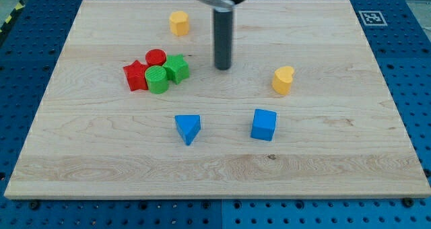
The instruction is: Move your arm towards top left
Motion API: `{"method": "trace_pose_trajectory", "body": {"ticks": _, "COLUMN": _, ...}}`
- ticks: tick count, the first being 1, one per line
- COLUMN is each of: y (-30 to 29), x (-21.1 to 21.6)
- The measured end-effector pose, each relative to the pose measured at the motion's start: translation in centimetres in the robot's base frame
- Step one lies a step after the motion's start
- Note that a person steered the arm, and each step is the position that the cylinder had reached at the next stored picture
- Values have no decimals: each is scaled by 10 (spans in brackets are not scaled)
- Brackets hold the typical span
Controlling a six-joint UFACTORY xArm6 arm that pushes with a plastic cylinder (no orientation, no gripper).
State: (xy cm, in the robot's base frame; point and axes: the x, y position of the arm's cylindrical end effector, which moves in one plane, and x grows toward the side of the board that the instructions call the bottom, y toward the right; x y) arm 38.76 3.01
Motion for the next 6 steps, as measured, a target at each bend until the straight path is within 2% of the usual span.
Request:
{"method": "trace_pose_trajectory", "body": {"ticks": 1, "y": 24, "x": 0}}
{"method": "trace_pose_trajectory", "body": {"ticks": 2, "y": 24, "x": 0}}
{"method": "trace_pose_trajectory", "body": {"ticks": 3, "y": -2, "x": -17}}
{"method": "trace_pose_trajectory", "body": {"ticks": 4, "y": -55, "x": -43}}
{"method": "trace_pose_trajectory", "body": {"ticks": 5, "y": -134, "x": -49}}
{"method": "trace_pose_trajectory", "body": {"ticks": 6, "y": -173, "x": -92}}
